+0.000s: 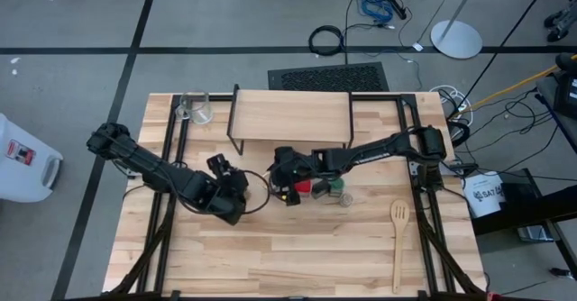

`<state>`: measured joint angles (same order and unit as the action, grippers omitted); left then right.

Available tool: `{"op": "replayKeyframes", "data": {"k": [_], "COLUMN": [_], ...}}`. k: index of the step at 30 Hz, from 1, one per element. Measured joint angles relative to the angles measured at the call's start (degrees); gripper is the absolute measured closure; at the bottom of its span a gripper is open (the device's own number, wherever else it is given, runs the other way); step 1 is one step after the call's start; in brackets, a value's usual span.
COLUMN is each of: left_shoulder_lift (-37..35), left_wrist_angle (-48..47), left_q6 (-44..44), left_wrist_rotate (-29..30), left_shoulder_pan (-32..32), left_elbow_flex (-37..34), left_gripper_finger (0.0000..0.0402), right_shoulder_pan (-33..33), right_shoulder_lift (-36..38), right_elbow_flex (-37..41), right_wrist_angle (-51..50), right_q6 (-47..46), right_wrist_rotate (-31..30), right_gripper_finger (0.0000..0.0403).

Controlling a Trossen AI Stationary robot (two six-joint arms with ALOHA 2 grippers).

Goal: Shelf spices
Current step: Put the gold seasoning bottle on the shelf

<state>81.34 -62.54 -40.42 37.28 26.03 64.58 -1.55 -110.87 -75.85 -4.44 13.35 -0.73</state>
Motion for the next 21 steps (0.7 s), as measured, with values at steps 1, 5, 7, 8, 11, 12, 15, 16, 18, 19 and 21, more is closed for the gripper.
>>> {"op": "replayKeyframes", "data": {"k": [1,5,7,8,11,12,15,16,18,19,21], "left_shoulder_lift": [0.0,0.0,0.0,0.0,0.0,0.0,0.0,0.0,0.0,0.0,0.0], "left_wrist_angle": [-1.5,-4.5,-4.3,-4.1,-4.0,-4.0,-4.0,-3.9,-3.9,-3.9,-3.9], "left_q6": [-1.5,-5.3,-5.7,-5.8,-5.8,-6.0,-6.3,-6.3,-6.2,-6.2,-6.2], "left_wrist_rotate": [0.6,3.1,3.5,3.5,3.5,3.5,3.5,3.5,3.5,3.5,3.5], "left_shoulder_pan": [0.2,1.3,1.8,2.0,2.5,2.6,2.7,2.6,2.6,2.6,2.6], "left_elbow_flex": [0.0,0.0,0.0,0.0,0.0,0.0,0.0,0.0,0.0,0.0,0.0], "left_gripper_finger": [0.0077,0.0077,0.0077,0.0077,0.0077,0.0077,0.0077,0.0077,0.0077,0.0077,0.0077], "right_shoulder_pan": [0.1,0.5,0.5,0.5,0.5,0.5,0.5,0.5,0.5,0.5,0.5], "right_shoulder_lift": [0.0,0.0,-0.6,-0.9,-1.8,-1.8,-1.7,-1.7,-1.7,-1.7,-1.7], "right_elbow_flex": [0.0,0.0,-0.1,-0.1,0.0,0.0,0.0,0.0,0.0,0.0,0.0], "right_wrist_angle": [0.1,0.5,1.4,1.3,2.8,2.8,3.1,3.1,3.2,3.2,3.0], "right_q6": [-0.1,-0.5,-0.5,-0.5,-0.6,-0.6,-0.5,-0.6,-0.6,-0.6,-0.6], "right_wrist_rotate": [0.7,2.7,3.4,3.8,3.9,3.9,3.9,4.0,4.1,4.1,4.1], "right_gripper_finger": [0.0049,0.0049,0.0049,0.0049,0.0049,0.0049,0.0055,0.006,0.0074,0.0082,0.01]}}
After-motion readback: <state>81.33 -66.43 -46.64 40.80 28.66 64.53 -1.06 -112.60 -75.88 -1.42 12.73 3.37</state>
